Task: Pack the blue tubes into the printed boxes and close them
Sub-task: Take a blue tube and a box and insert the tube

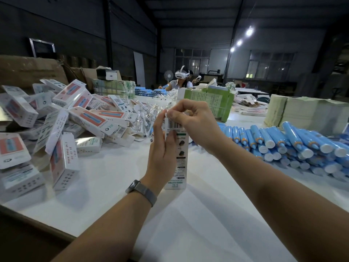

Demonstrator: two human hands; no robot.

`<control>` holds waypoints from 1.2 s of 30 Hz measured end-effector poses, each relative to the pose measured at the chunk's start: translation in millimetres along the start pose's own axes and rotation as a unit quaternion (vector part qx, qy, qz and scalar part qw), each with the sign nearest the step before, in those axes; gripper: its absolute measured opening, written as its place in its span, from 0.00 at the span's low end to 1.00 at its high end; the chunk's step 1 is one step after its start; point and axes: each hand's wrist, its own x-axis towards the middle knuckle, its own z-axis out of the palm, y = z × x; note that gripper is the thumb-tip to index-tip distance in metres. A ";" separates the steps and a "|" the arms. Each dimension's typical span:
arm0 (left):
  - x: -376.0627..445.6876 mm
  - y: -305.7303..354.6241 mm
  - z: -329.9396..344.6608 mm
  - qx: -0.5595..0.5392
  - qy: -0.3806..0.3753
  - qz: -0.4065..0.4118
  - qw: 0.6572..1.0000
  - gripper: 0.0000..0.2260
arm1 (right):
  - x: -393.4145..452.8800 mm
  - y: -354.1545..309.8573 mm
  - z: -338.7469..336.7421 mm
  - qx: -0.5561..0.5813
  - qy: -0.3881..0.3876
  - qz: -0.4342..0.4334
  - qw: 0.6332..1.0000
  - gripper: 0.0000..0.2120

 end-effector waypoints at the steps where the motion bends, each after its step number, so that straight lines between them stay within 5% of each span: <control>1: -0.2 1.1 -0.2 -0.004 -0.003 -0.002 1.000 0.19 | 0.1 -1.6 -1.5 -0.001 -0.009 0.002 1.000 0.08; 7: -2.0 4.5 0.4 -0.022 -0.010 -0.003 1.000 0.20 | -3.2 -4.6 -3.5 0.033 -0.025 0.009 0.999 0.09; 15: -2.4 5.8 -0.5 -0.009 -0.009 -0.003 1.000 0.19 | 11.4 -12.0 -27.2 -0.004 -0.141 0.063 0.988 0.06; 36: -3.3 8.5 -0.1 -0.018 -0.007 0.005 1.000 0.20 | 10.3 -13.8 -36.7 -0.008 -0.145 0.057 0.988 0.09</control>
